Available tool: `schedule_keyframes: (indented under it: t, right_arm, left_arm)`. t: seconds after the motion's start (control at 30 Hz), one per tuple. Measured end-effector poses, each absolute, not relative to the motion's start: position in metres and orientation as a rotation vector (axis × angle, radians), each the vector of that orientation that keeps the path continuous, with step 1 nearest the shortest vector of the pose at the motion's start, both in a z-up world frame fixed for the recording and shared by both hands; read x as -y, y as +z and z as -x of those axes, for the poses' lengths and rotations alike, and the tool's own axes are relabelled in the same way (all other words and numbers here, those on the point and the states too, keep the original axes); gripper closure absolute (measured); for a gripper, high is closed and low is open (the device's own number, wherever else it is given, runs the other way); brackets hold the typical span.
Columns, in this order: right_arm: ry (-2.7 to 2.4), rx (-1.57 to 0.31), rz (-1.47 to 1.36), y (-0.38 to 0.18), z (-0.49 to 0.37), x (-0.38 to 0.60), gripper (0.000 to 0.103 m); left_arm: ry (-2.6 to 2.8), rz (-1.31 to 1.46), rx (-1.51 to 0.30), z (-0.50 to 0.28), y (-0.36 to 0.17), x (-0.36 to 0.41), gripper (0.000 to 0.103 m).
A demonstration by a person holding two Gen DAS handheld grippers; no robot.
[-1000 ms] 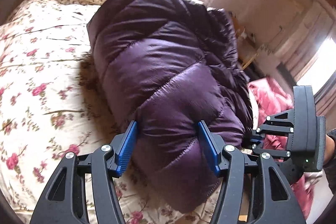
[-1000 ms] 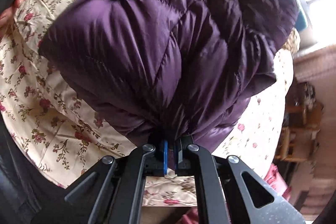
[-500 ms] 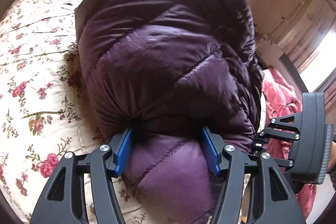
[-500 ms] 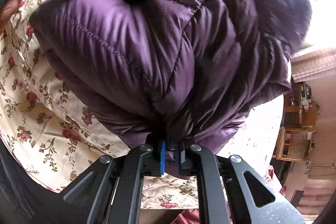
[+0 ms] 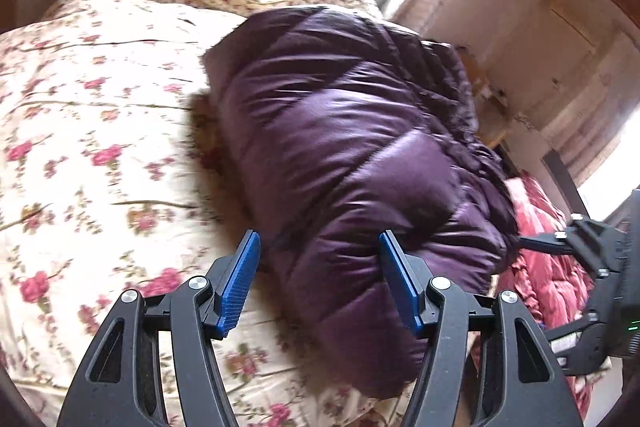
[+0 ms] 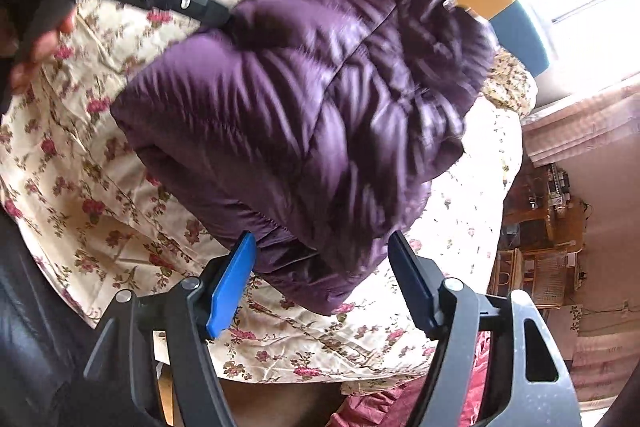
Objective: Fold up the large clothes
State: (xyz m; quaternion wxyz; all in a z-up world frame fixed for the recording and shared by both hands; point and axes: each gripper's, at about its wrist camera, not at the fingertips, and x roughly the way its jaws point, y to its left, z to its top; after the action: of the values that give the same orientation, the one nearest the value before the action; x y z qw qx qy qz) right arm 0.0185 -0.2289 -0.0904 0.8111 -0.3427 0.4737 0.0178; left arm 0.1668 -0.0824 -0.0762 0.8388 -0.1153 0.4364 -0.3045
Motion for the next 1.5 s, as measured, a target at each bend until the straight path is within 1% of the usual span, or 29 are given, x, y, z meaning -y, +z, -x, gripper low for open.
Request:
schedule_keyframes:
  t: [0.3,0.43,0.47,0.5,0.57,0.6,0.73,1.0,1.07,1.2,1.37,1.43,1.47,1.5]
  right_arm:
    - [0.012,-0.947,0.647,-0.039,-0.019,0.228,0.037]
    - [-0.029,-0.890,0.534,-0.014,-0.031,0.240,0.062]
    - [-0.048,-0.877,0.505,-0.013,-0.034,0.243,0.074]
    - [-0.068,-0.871,0.493,-0.014,-0.041,0.245,0.079]
    - [-0.084,-0.901,0.516,-0.027,-0.054,0.245,0.083]
    - [-0.082,-0.924,0.528,-0.031,-0.059,0.245,0.083]
    - [-0.054,-1.050,0.651,-0.081,-0.073,0.244,0.083]
    - [-0.028,-1.111,0.733,-0.135,-0.082,0.244,0.083]
    - [-0.028,-1.107,0.739,-0.149,-0.083,0.246,0.085]
    - [-0.027,-1.091,0.707,-0.157,-0.085,0.256,0.086]
    - [-0.010,-1.088,0.638,-0.140,-0.080,0.266,0.086]
    - [-0.008,-1.086,0.620,-0.130,-0.077,0.271,0.083]
    - [-0.009,-1.080,0.612,-0.124,-0.075,0.273,0.077]
    - [-0.014,-1.071,0.611,-0.119,-0.073,0.274,0.067]
  left_arm:
    - [-0.521,0.215,-0.909,-0.178,-0.060,0.078,0.042]
    - [-0.468,0.204,-0.897,-0.185,-0.054,0.082,0.042]
    - [-0.455,0.190,-0.886,-0.183,-0.051,0.085,0.042]
    - [-0.444,0.179,-0.881,-0.180,-0.050,0.087,0.042]
    - [-0.445,0.164,-0.887,-0.179,-0.048,0.094,0.042]
    - [-0.443,0.152,-0.886,-0.177,-0.048,0.096,0.042]
    - [-0.467,0.103,-0.894,-0.173,-0.052,0.108,0.042]
    - [-0.506,0.085,-0.938,-0.177,-0.075,0.119,0.042]
    - [-0.518,0.092,-0.946,-0.178,-0.080,0.123,0.042]
    - [-0.526,0.077,-0.943,-0.175,-0.093,0.133,0.042]
    - [-0.531,0.075,-0.945,-0.181,-0.086,0.132,0.042]
    - [-0.534,0.070,-0.926,-0.180,-0.077,0.130,0.042]
    - [-0.536,0.078,-0.918,-0.180,-0.072,0.127,0.042]
    - [-0.535,0.089,-0.911,-0.181,-0.068,0.124,0.042]
